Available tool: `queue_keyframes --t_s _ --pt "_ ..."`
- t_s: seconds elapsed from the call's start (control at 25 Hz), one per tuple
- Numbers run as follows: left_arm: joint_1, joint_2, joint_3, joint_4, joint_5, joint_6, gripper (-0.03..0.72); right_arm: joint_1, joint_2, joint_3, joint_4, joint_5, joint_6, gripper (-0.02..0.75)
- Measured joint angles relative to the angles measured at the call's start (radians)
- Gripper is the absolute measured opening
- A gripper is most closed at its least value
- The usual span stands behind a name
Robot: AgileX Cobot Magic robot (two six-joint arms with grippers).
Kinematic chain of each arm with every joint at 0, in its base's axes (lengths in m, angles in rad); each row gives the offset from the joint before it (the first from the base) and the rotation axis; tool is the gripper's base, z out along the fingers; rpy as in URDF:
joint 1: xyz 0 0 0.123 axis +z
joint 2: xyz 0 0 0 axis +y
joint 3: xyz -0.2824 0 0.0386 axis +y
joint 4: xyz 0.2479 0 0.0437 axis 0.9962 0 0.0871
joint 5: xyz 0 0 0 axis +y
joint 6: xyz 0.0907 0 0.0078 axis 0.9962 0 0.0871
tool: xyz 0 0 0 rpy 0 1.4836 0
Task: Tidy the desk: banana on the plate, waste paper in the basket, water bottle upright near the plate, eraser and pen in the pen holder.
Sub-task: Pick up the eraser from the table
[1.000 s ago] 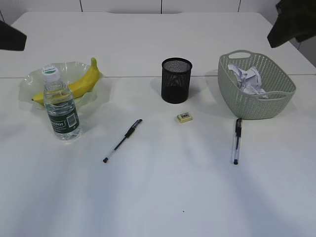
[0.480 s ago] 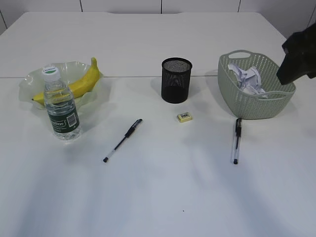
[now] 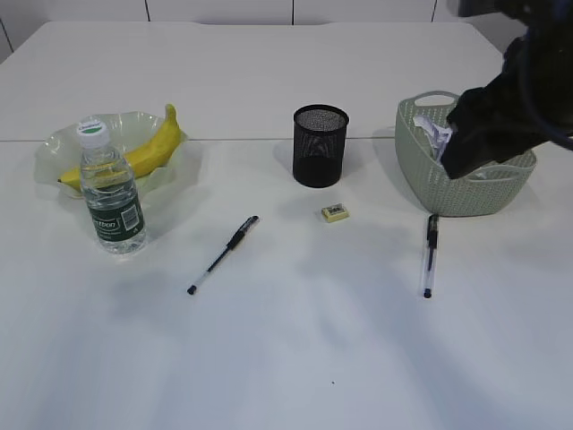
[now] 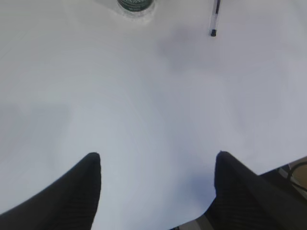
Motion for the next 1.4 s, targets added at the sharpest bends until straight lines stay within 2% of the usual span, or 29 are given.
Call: queue_keyframes --t_s 0.4,0.56,0.8,0.96,1.2,1.4 --pt "0.000 0.115 0.000 -0.018 -0.046 -0.042 0.527 0.032 0.222 -0.040 0.006 -0.128 0.023 0.430" --pt "0.000 0.118 0.000 -0.030 -0.048 -0.044 0.526 0.032 0.363 -0.193 0.006 -0.098 0.034 0.430" --pt "0.000 0.118 0.000 -0.034 -0.048 -0.046 0.526 0.032 0.619 -0.524 0.006 0.015 0.067 0.430" --pt "0.000 0.118 0.000 -0.036 -0.049 -0.046 0.526 0.032 0.749 -0.650 0.006 0.046 0.092 0.430" --pt "0.000 0.118 0.000 -0.036 -0.049 -0.046 0.526 0.028 0.844 -0.705 -0.037 0.069 0.126 0.458" --pt "0.000 0.118 0.000 -0.036 -0.051 -0.046 0.524 -0.010 0.880 -0.707 -0.026 0.075 0.126 0.475"
